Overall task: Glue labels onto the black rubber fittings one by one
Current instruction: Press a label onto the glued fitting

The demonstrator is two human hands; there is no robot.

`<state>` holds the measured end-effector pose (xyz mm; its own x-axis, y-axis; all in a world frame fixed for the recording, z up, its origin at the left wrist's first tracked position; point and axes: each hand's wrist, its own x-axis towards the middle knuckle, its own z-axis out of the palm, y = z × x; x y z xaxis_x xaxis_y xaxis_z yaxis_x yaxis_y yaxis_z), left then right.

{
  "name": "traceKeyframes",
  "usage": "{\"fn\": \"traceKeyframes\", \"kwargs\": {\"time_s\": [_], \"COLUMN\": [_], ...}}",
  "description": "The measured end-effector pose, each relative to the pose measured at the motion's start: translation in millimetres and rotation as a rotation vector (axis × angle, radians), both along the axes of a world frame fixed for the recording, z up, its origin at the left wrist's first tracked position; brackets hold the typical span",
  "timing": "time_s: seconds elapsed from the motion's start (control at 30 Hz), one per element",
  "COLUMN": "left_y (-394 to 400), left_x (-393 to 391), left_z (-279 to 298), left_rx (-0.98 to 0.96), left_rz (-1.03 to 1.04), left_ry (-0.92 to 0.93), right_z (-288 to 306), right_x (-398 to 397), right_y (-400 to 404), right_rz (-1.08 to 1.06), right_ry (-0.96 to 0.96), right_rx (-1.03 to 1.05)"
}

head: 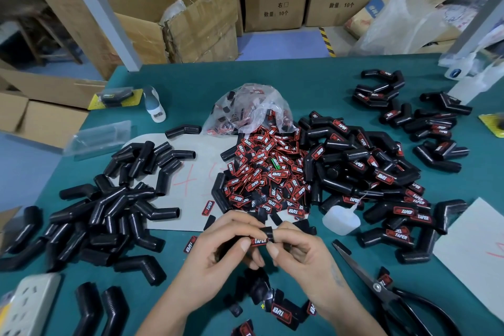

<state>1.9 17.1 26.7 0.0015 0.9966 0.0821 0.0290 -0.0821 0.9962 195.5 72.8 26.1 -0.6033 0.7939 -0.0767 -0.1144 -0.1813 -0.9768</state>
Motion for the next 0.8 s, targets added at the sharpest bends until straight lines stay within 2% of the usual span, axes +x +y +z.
{"fn": "traceKeyframes", "kwargs": {"time_s": [0.47,0.57,0.8], "left_y": [1,0,-1], "left_x": [0,1,4], "left_z": [-2,-5,-7], "left_rx": [-0.027,-0.012,0.064], "left_rz": [0.004,0.013,0.040], "left_ry": [-0.049,-0.004,0.228], "right_z": [0,-1,-3], "right_x": [1,1,0], "right_y": [1,0,-1], "right_rz": [0.008,-0.023,-0.090], "right_ry": [0.031,0.027,-0.104], "right_rx": [0.007,-0.034,-0.052]}}
